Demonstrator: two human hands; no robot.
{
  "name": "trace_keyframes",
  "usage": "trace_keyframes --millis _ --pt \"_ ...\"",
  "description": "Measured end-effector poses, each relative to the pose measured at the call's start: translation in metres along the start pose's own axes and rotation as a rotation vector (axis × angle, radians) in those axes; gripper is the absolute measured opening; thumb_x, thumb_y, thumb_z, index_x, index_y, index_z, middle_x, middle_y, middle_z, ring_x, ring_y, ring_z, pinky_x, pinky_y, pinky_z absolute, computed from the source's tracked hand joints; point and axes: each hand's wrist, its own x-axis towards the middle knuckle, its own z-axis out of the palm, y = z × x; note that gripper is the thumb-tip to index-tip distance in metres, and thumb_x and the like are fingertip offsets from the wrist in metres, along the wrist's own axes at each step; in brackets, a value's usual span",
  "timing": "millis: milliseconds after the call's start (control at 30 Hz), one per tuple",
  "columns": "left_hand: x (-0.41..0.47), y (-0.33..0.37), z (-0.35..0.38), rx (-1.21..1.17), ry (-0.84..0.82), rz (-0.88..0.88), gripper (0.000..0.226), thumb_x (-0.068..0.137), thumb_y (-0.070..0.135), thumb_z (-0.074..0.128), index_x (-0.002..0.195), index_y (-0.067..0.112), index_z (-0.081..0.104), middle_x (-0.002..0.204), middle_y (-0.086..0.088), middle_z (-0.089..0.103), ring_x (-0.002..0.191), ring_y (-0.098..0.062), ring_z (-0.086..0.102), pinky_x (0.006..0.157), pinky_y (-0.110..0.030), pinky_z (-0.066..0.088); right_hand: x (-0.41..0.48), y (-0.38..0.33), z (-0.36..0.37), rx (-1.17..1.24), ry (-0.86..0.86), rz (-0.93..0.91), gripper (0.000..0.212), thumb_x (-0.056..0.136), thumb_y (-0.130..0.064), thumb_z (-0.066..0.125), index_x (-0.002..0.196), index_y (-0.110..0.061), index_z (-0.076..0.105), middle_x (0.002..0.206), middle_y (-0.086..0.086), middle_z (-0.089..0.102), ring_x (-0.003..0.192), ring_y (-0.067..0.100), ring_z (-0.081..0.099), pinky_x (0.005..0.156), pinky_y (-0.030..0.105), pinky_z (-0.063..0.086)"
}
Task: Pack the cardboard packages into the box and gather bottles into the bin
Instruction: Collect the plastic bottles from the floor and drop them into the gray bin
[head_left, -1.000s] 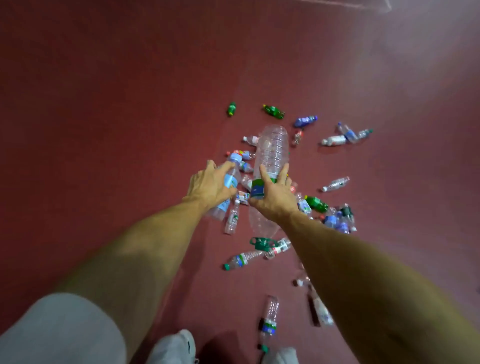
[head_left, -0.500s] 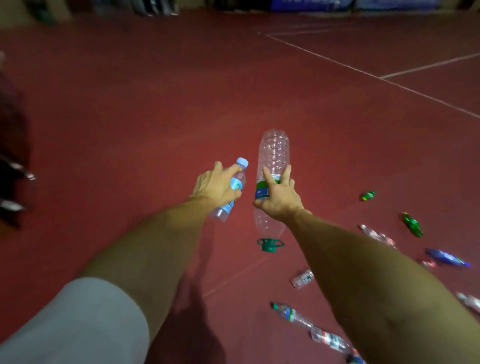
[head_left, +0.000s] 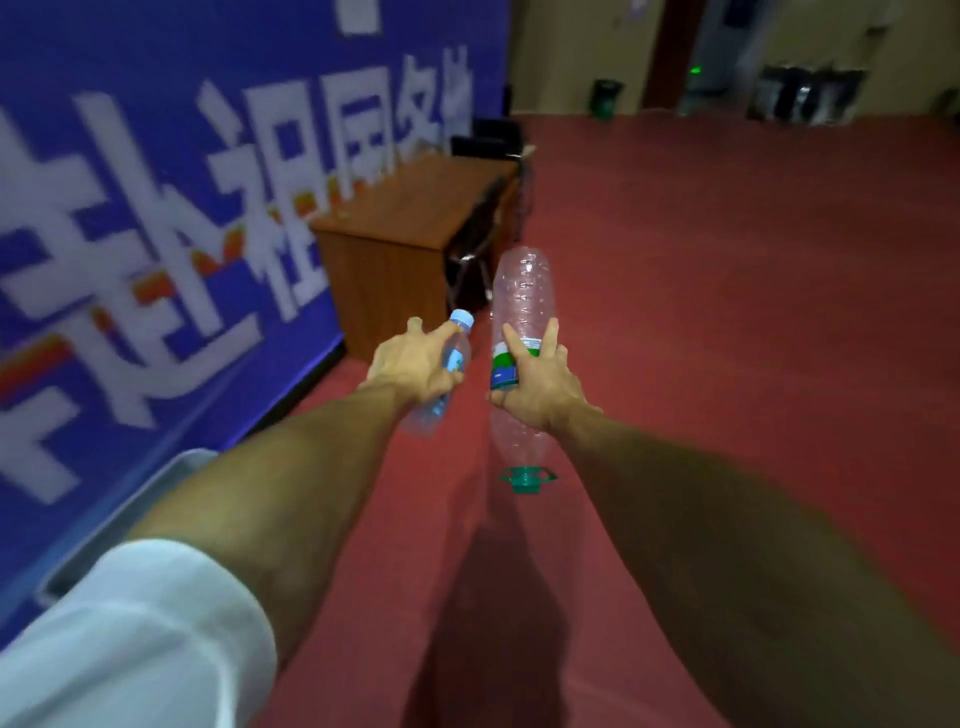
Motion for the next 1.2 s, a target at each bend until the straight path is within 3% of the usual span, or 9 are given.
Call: trace_keyframes --millis 267,567,733,933,1200 --pt "0.002 -0.209 -0.043 0.048 0.037 -0.303 0.062 0.089 0.042 0.066 0.144 0.034 0.04 0.126 -0.015 0.045 0.103 -0.039 0.061 0.082 -0.044 0.051 0.096 -0.187 0.07 -0.007 -0.173 -0.277 0.096 0.091 -0.045 0.066 0.158 -0.039 -0.003 0.158 0.017 -0.034 0.15 0.044 -0.005 0.116 0.051 0.026" --pt "0.029 -0.325 -0.039 0.013 0.088 -0.603 0.063 0.09 0.043 0.067 0.145 0.035 0.039 0.127 -0.013 0.046 0.103 -0.037 0.062 0.082 -0.042 0.051 0.202 -0.299 0.129 -0.088 -0.329 -0.567 0.096 0.092 -0.041 0.067 0.159 -0.038 -0.002 0.158 0.018 -0.033 0.15 0.045 -0.006 0.117 0.052 0.022" --pt "0.024 -0.372 -0.038 0.021 0.112 -0.811 0.06 0.091 0.041 0.064 0.145 0.035 0.038 0.131 -0.012 0.048 0.103 -0.036 0.062 0.086 -0.041 0.054 0.248 -0.345 0.16 -0.283 -0.427 -0.798 0.097 0.09 -0.037 0.07 0.158 -0.04 0.001 0.159 0.013 -0.034 0.151 0.042 -0.007 0.115 0.05 0.028" --pt "0.007 -0.443 -0.027 0.04 0.094 -0.913 0.06 0.094 0.043 0.061 0.147 0.032 0.035 0.134 -0.013 0.046 0.104 -0.034 0.062 0.084 -0.04 0.054 0.259 -0.415 0.211 -0.283 -0.541 -0.886 0.097 0.093 -0.034 0.069 0.158 -0.039 -0.002 0.158 0.012 -0.037 0.15 0.041 -0.012 0.115 0.053 0.029" --pt "0.005 -0.524 -0.002 -0.008 0.06 -0.958 0.065 0.093 0.052 0.06 0.15 0.034 0.032 0.133 -0.011 0.047 0.104 -0.031 0.063 0.083 -0.04 0.056 0.272 -0.481 0.279 -0.207 -0.623 -0.869 0.095 0.094 -0.034 0.067 0.158 -0.038 -0.002 0.158 0.013 -0.036 0.15 0.041 -0.012 0.117 0.054 0.026"
